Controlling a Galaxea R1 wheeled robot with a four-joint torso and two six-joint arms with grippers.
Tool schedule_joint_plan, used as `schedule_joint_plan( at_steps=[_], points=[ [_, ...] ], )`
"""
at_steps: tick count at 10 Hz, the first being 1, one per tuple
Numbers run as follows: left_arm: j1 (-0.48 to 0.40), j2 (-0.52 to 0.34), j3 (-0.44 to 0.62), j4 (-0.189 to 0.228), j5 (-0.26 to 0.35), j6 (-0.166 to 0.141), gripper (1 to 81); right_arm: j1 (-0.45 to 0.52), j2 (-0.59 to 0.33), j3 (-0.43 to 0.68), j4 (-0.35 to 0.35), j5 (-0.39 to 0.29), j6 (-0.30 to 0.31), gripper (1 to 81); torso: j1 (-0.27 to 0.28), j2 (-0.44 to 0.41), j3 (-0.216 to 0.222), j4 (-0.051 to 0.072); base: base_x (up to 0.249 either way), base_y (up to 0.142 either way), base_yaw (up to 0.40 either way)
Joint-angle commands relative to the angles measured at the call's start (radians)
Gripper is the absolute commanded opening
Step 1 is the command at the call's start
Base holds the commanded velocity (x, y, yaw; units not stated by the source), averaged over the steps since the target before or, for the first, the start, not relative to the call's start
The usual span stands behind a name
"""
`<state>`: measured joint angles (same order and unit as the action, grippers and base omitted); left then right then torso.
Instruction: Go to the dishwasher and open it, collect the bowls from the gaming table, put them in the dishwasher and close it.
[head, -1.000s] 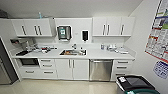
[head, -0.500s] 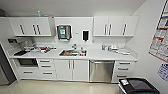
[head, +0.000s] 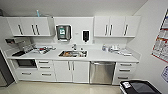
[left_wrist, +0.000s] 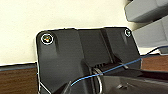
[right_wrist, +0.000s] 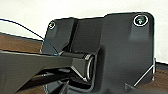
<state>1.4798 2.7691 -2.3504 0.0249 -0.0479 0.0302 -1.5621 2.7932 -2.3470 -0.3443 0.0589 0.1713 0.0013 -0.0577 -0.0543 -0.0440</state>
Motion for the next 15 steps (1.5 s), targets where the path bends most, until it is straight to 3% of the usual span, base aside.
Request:
schedule_joint_plan(
  at_steps=[1, 15],
  points=[
    [-0.052, -0.017, 0.01, 0.01, 0.051, 0.008, 81.1, 0.046, -0.012, 0.009, -0.01, -0.044, -0.004, 81.1, 0.0, 0.0, 0.0, 0.0, 0.112, 0.0, 0.0],
    [-0.052, -0.017, 0.01, 0.01, 0.051, 0.008, 81.1, 0.053, -0.002, -0.009, -0.013, -0.045, -0.004, 81.1, 0.0, 0.0, 0.0, 0.0, 0.112, 0.0, 0.0]
  ],
)
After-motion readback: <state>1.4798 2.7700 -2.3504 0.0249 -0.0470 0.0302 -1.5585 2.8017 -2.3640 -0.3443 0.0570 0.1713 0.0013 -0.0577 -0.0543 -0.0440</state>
